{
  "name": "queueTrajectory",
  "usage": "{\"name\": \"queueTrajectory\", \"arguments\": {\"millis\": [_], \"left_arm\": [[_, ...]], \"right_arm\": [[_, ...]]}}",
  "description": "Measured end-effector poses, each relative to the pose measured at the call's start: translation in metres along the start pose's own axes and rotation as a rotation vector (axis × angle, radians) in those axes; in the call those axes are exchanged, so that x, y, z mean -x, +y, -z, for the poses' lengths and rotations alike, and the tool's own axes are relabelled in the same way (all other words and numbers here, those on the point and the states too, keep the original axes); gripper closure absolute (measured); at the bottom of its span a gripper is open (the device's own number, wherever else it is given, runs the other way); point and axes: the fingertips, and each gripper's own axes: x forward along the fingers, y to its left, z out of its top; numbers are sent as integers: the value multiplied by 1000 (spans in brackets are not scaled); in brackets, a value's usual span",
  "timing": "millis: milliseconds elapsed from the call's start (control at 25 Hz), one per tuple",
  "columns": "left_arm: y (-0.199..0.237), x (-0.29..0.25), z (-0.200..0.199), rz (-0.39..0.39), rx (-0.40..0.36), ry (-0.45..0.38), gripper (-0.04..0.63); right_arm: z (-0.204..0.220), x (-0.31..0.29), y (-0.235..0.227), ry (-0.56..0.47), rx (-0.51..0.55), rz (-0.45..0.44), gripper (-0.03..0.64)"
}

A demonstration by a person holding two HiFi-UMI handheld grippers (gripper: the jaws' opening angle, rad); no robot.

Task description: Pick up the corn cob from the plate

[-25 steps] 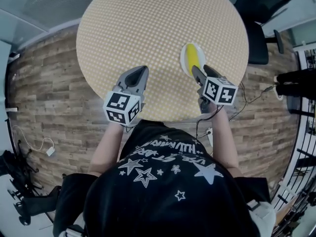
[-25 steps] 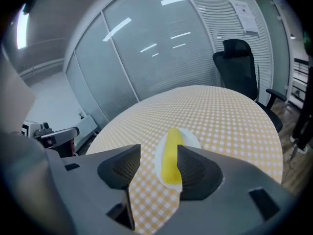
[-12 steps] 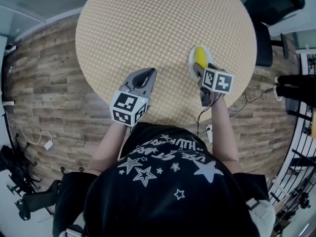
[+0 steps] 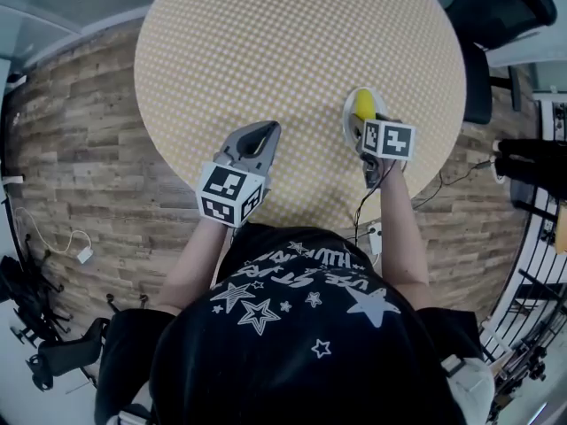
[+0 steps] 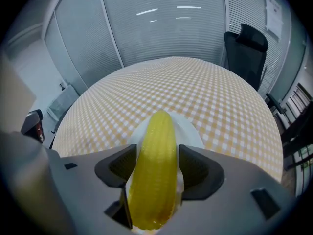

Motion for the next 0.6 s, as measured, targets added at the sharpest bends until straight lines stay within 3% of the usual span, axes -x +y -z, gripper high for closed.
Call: {"name": "queueTrajectory", "arguments": {"millis": [280, 600], "left_arm": [[5, -1, 6, -8, 14, 8, 589], [-8, -4, -2, 16, -28, 0, 589]], "right_arm": [[0, -8, 0, 6, 23, -21, 347], [-4, 2, -1, -73, -52, -77, 353]]}}
